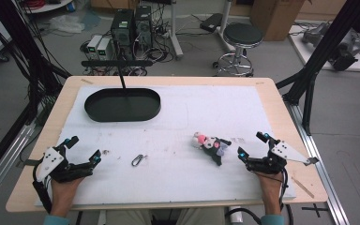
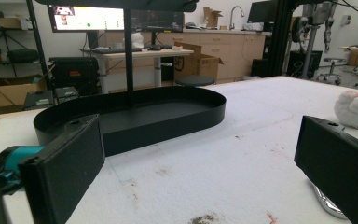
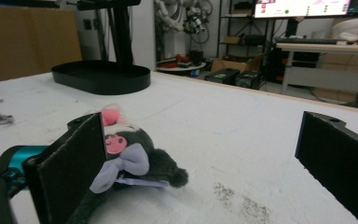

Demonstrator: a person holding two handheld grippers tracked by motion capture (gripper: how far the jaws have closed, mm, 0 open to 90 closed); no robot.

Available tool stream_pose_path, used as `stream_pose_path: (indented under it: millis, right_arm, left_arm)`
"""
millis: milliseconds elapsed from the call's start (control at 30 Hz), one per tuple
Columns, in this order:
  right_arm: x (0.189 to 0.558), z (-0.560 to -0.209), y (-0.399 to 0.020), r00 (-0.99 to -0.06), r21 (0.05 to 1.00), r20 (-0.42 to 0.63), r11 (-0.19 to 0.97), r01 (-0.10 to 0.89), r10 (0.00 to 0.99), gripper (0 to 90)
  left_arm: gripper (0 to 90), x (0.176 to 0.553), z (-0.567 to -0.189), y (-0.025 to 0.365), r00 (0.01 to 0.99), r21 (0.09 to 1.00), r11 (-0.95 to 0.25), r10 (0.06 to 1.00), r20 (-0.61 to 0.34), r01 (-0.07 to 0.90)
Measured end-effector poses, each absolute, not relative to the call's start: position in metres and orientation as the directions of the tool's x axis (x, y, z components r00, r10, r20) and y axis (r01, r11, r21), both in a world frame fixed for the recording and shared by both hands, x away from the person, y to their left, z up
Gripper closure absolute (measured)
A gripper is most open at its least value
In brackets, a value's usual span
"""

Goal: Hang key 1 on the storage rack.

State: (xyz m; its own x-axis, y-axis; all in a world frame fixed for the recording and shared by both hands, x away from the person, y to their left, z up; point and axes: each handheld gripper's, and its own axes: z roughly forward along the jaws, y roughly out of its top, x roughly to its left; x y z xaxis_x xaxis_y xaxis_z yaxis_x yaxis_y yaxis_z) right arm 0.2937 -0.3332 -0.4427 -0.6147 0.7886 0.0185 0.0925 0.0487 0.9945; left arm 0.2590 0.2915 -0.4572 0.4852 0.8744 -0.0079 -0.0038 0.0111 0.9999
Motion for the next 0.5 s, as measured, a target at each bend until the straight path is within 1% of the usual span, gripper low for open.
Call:
stream_pose_path:
  millis: [333, 500]
  right_arm:
    - [0.309, -0.397, -0.322, -0.703, 0.968, -0.029, 0.195, 0.157, 0.711, 1.1]
    - [0.319, -0.382, -0.315, -0.742, 0.946, -0.037, 0.262, 0.189, 0.670, 1.1]
  left_arm:
    - [2.0, 0.259, -0.457, 0.291, 0.485, 1.000, 0.011, 0.874, -0.006, -0.007]
    - [2.0, 0.259, -0.457, 0.291, 0.485, 1.000, 0.009, 0.875, -0.004, -0.007]
